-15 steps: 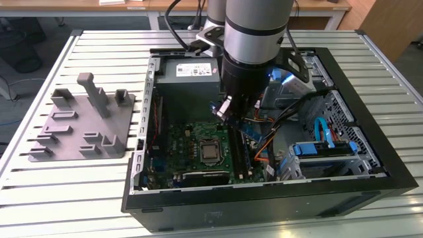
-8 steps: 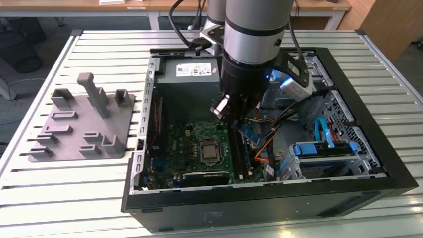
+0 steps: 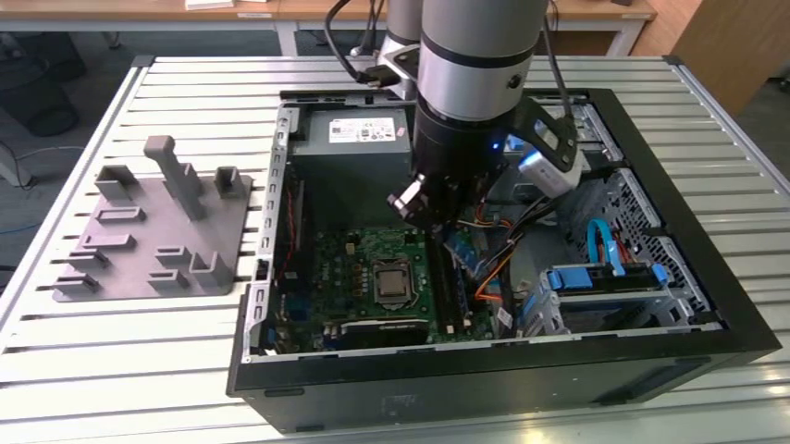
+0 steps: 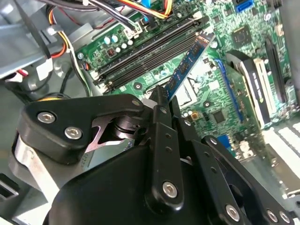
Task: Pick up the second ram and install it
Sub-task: 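Insert the second ram into the second slot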
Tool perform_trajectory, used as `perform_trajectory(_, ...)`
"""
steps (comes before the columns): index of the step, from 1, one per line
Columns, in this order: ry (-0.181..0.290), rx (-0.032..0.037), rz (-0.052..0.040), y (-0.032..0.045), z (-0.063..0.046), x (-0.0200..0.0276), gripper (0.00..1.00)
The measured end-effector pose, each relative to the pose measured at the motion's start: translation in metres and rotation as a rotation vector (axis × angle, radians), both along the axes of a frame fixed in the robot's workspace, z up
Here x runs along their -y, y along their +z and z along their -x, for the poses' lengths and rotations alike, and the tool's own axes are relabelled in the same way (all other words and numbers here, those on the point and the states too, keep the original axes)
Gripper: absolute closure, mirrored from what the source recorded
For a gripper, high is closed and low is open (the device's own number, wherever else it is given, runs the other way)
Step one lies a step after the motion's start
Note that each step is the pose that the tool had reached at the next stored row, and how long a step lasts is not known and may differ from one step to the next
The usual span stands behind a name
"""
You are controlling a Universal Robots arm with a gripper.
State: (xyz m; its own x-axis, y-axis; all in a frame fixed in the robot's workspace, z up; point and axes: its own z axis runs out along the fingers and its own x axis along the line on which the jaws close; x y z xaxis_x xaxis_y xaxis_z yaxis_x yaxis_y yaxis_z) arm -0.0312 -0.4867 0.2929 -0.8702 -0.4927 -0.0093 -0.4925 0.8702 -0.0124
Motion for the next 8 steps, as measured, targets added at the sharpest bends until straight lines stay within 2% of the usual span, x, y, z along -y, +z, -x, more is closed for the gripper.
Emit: perform_trajectory(8, -0.119, 0.0, 0.0, -0.0006, 0.0, 0.0, 0.86)
